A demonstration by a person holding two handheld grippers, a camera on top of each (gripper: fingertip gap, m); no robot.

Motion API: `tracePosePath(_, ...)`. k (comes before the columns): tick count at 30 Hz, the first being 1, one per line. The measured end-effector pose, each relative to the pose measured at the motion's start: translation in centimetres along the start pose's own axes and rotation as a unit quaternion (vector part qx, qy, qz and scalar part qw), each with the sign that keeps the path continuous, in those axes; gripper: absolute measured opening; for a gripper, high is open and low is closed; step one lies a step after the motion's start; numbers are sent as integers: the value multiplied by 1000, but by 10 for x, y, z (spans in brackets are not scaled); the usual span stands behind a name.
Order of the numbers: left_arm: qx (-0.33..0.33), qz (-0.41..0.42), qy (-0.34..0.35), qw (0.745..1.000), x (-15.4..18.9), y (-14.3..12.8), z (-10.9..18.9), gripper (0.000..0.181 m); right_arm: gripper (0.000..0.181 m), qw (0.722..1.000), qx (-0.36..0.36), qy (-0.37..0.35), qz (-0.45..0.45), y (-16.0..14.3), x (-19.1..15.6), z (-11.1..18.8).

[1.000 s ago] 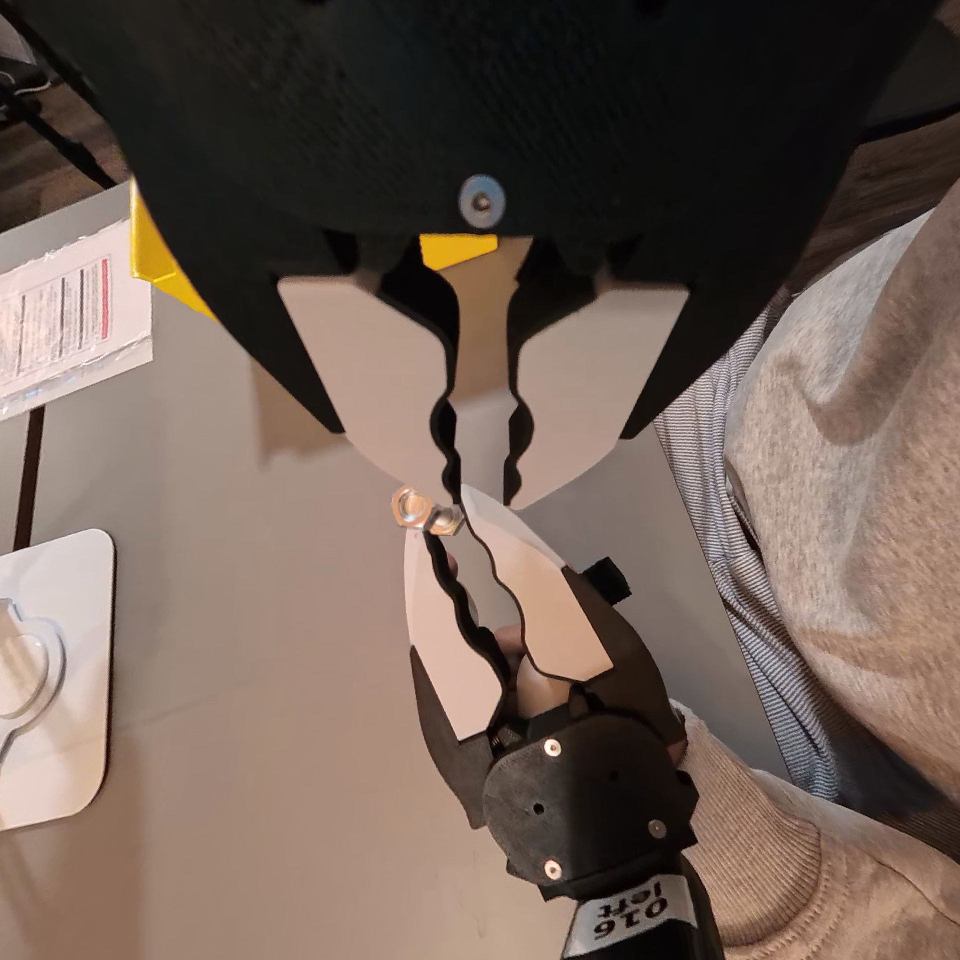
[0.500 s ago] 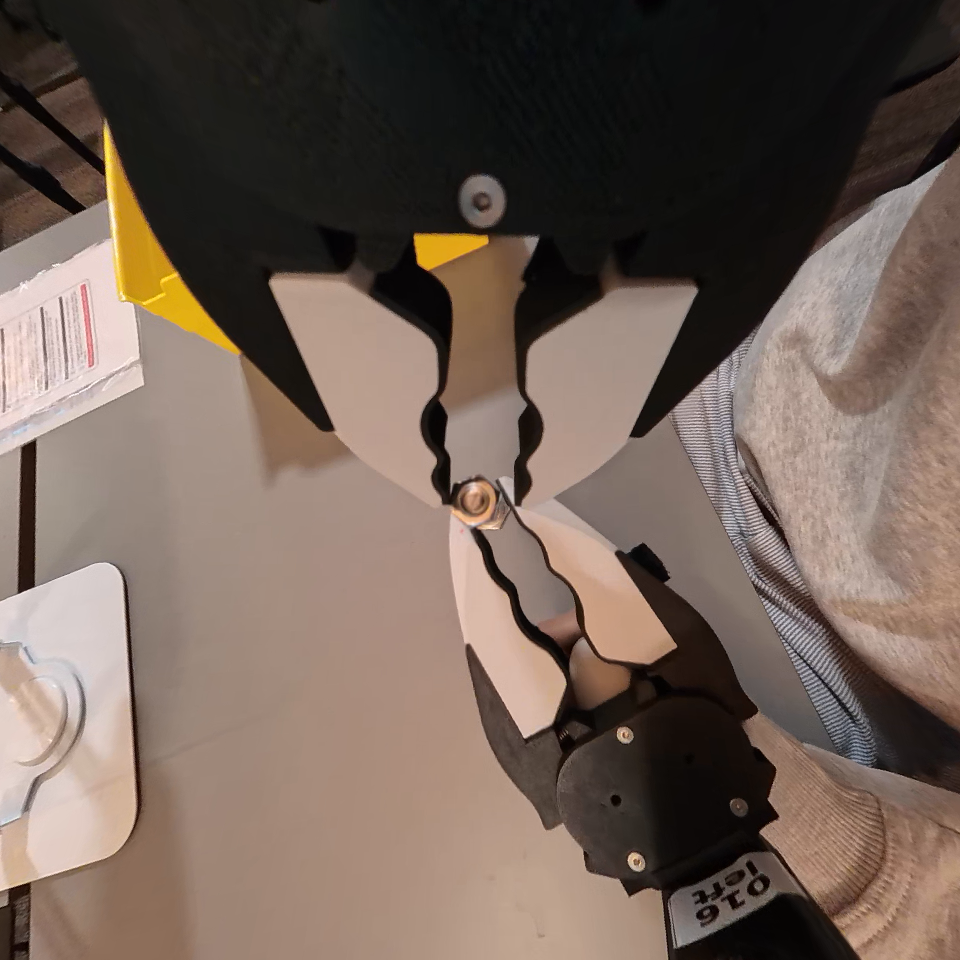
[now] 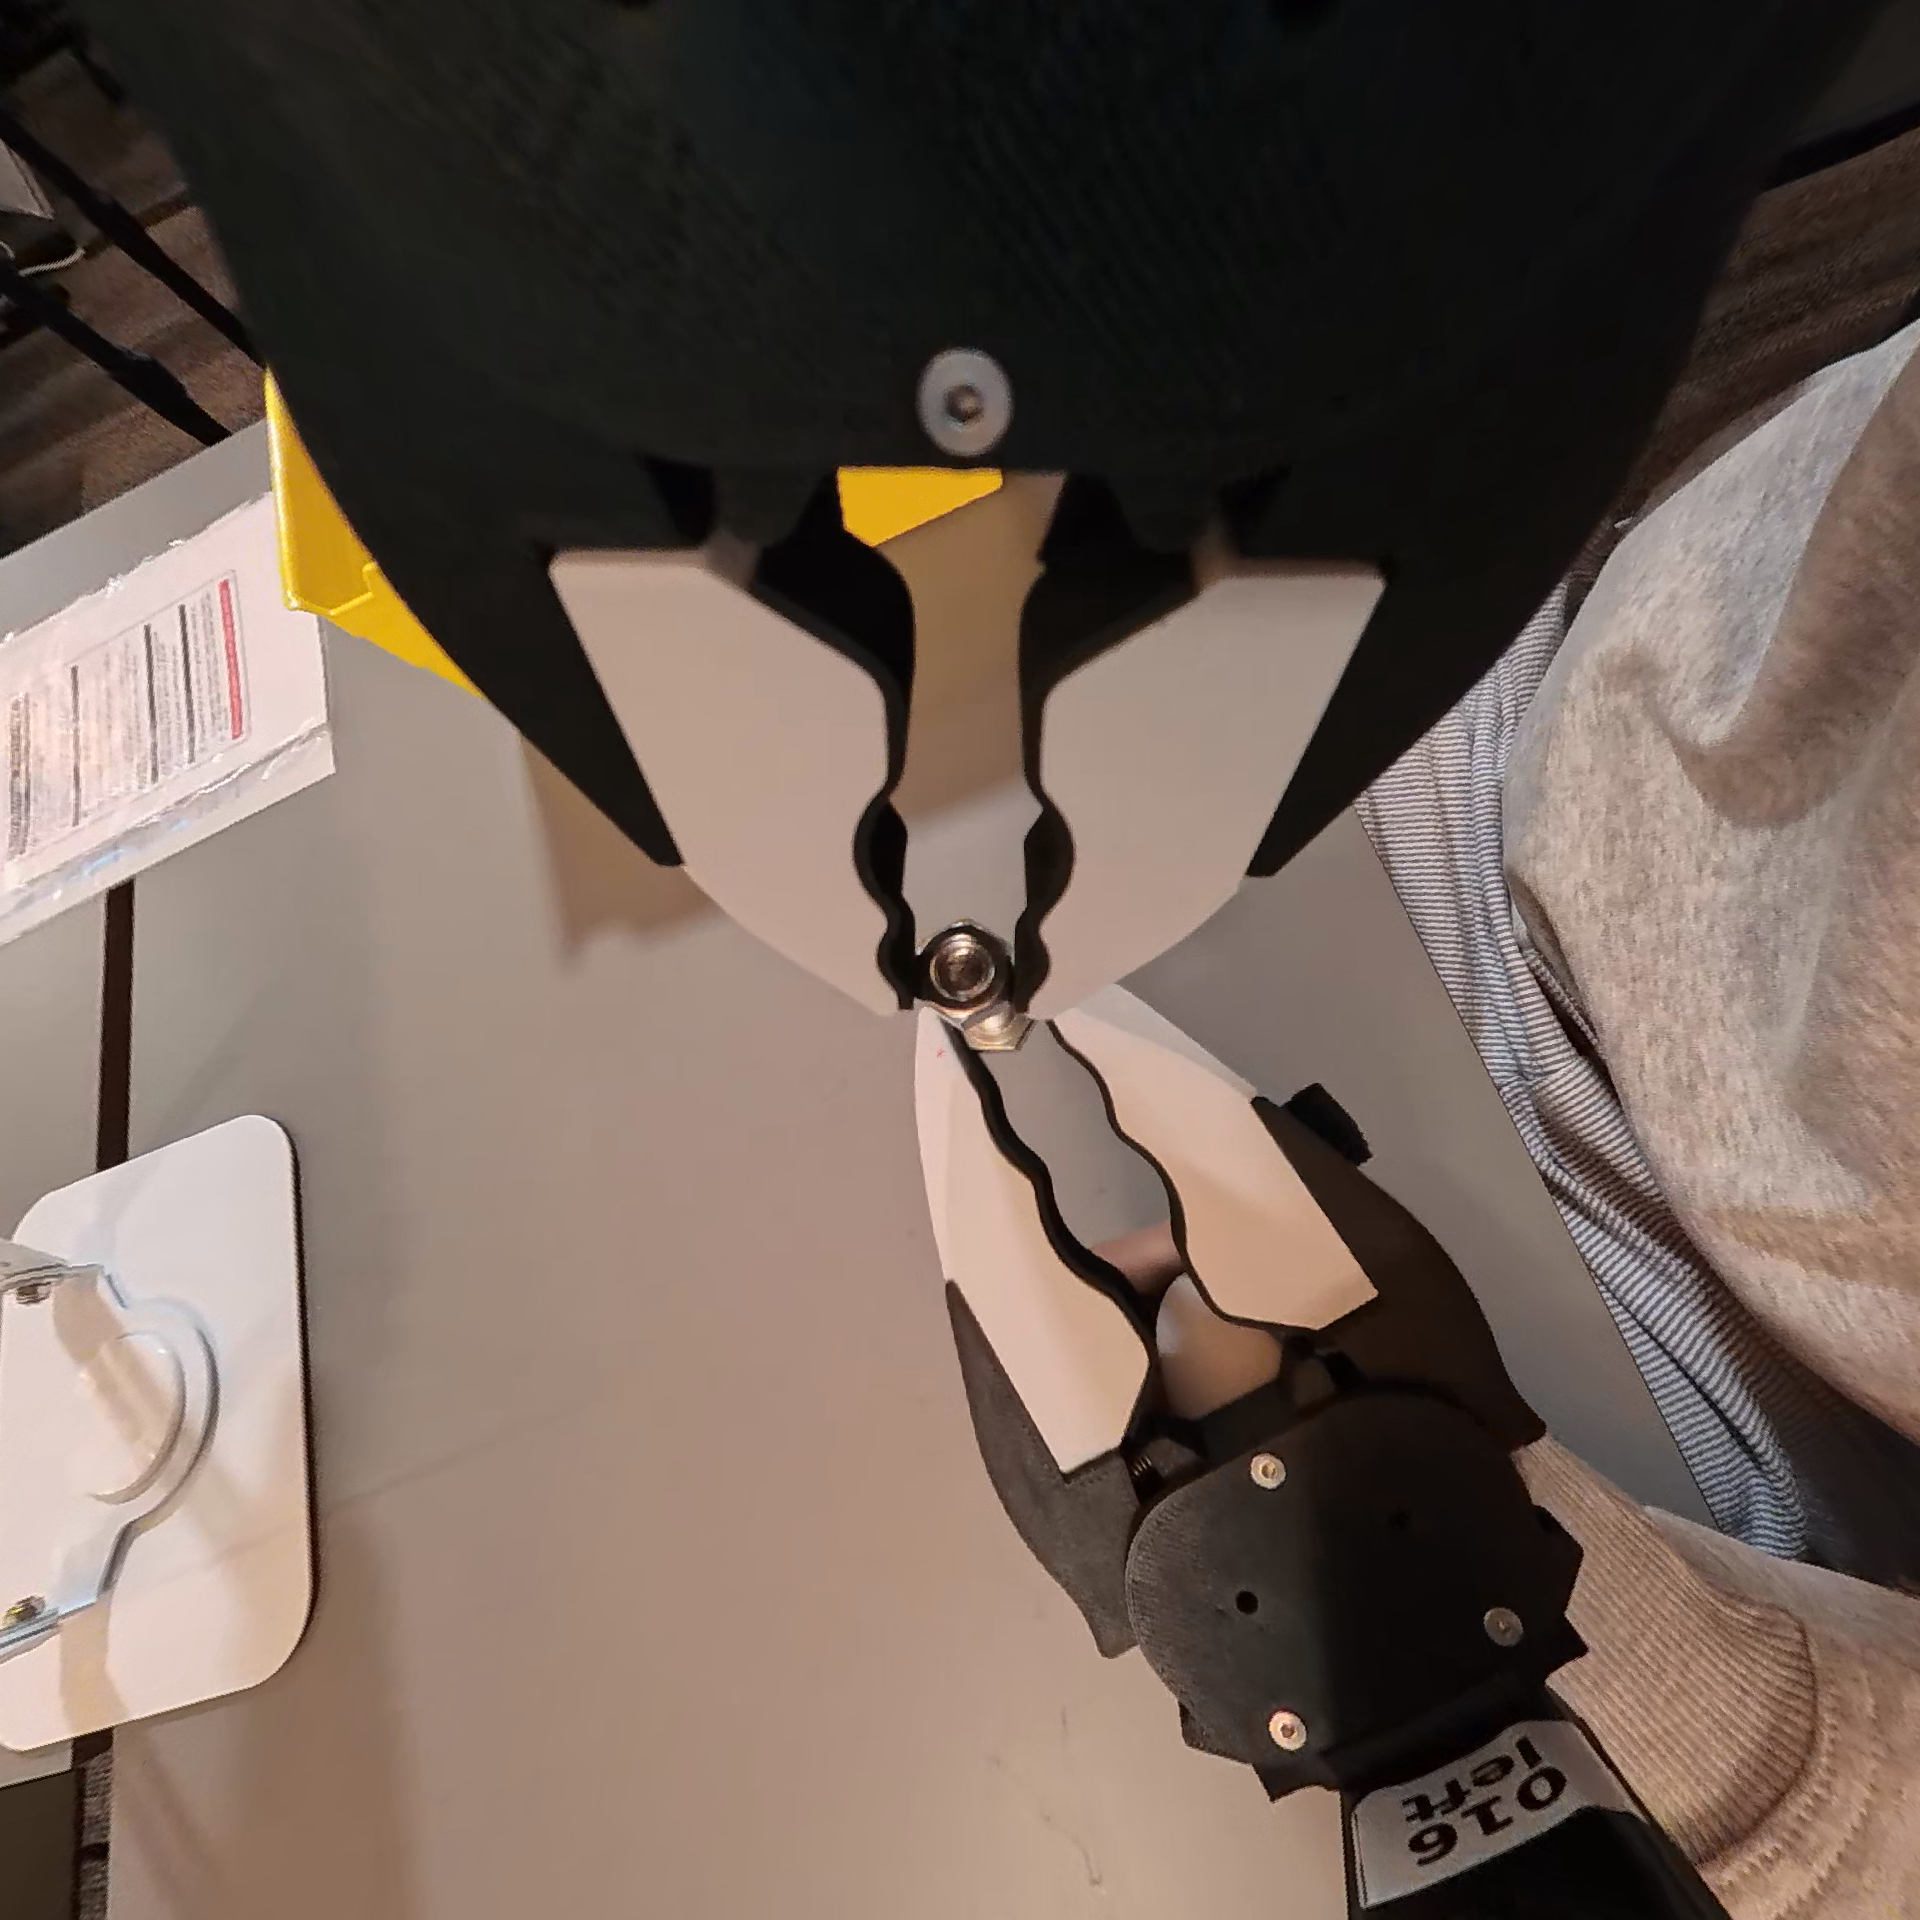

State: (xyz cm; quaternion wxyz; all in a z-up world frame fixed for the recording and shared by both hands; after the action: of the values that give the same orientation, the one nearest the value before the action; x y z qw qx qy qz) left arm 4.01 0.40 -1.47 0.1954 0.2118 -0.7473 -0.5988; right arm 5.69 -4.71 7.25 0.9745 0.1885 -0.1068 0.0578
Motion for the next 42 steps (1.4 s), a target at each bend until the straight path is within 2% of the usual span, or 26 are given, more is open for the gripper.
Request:
tracePosePath(1,4,1,4,1000,-1,1,0,18,18,1000,1,-2,-1,0,1,0)
tracePosePath(5,6,11,11,1000,-4,1,1,28,18,1000,4,-9,-14,-2,5,2)
tracePosePath(10,0,4,5,1000,-1,-1,0,29,18,999,13,5,-37,-2,5,1)
tracePosePath(13,-1,-4,2,1000,0,-1,0,28,18,999,15,16,-47,-1,3,0)
tracePosePath(17,0,-6,-4,1000,1,0,0,18,18,999,11,22,-45,0,1,-2)
tracePosePath(25,1,30,-54,998,7,0,0,18,18,997,38,54,48,-4,-6,2)
tracePosePath(33,-8,25,-40,999,4,-2,-1,18,26,999,34,39,-17,-6,-1,4)
tracePosePath(36,-14,17,-30,999,3,-4,-1,18,27,996,23,44,-70,-8,0,3)
tracePosePath(40,-20,-10,-22,1000,5,-4,-1,18,25,988,25,67,-135,-9,4,2)
tracePosePath(42,-20,-12,-21,1000,6,-4,-1,18,17,986,28,79,-142,-10,5,2)
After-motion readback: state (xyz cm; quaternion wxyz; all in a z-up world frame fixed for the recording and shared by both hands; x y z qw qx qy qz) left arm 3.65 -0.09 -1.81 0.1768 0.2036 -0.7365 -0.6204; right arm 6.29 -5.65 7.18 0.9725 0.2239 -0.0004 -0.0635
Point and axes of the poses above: each gripper's, where its closed fingertips meet, z back along the fingers, y out of its top, x = y × z across the jaws, the point moved 6 cm from there along z, back along the fingers, and after that the axes turned 2 degrees about x, right-handed, at the moved point
